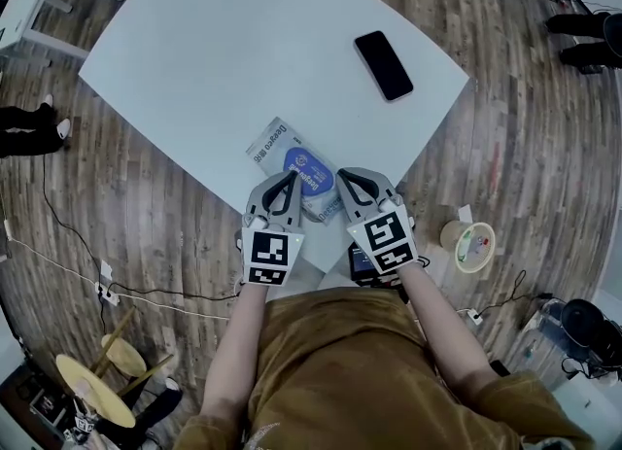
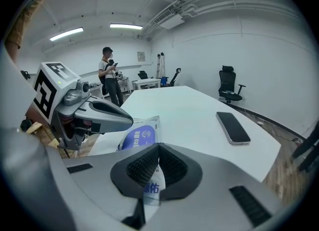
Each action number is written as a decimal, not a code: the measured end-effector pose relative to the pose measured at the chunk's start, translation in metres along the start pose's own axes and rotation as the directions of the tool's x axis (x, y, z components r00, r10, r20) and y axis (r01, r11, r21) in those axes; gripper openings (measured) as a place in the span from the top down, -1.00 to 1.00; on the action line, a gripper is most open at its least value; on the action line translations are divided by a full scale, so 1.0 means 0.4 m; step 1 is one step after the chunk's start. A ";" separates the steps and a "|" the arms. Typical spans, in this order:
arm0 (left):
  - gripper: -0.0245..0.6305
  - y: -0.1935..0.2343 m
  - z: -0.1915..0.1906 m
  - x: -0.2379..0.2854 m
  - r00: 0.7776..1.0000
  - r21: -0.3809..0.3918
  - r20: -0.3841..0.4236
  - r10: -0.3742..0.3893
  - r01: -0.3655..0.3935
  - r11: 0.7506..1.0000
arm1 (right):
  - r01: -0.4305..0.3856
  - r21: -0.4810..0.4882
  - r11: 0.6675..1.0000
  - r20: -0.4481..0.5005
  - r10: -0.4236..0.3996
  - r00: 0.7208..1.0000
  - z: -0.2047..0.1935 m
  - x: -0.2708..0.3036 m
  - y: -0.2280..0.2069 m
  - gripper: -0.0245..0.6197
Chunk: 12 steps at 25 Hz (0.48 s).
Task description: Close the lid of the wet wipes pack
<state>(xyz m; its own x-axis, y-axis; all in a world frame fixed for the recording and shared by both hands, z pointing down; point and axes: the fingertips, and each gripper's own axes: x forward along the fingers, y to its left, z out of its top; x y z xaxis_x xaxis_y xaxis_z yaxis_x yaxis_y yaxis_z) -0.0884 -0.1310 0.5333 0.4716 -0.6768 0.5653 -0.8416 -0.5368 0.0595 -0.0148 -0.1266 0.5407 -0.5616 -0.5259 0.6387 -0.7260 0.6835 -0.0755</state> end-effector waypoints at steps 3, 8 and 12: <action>0.91 -0.002 0.028 -0.028 0.999 0.000 0.026 0.031 -0.031 1.000 | 0.009 -0.016 1.000 0.034 -0.008 0.999 0.024 -0.028 -0.002 0.90; 0.91 0.000 0.079 -0.074 0.993 -0.003 0.073 0.088 -0.088 0.996 | 0.026 -0.035 0.999 0.084 -0.023 0.996 0.060 -0.071 -0.014 0.90; 0.91 -0.002 0.114 -0.112 0.984 -0.005 0.111 0.136 -0.137 0.991 | 0.036 -0.054 0.998 0.131 -0.029 0.991 0.089 -0.110 -0.021 0.90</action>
<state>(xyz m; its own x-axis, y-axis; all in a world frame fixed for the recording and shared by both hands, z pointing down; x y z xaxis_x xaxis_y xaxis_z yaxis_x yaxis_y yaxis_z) -0.0969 -0.1233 0.4704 0.3787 -0.7955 0.4731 -0.8995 -0.4368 -0.0144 0.0018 -0.1273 0.4860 -0.5878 -0.6074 0.5344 -0.7234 0.6903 -0.0110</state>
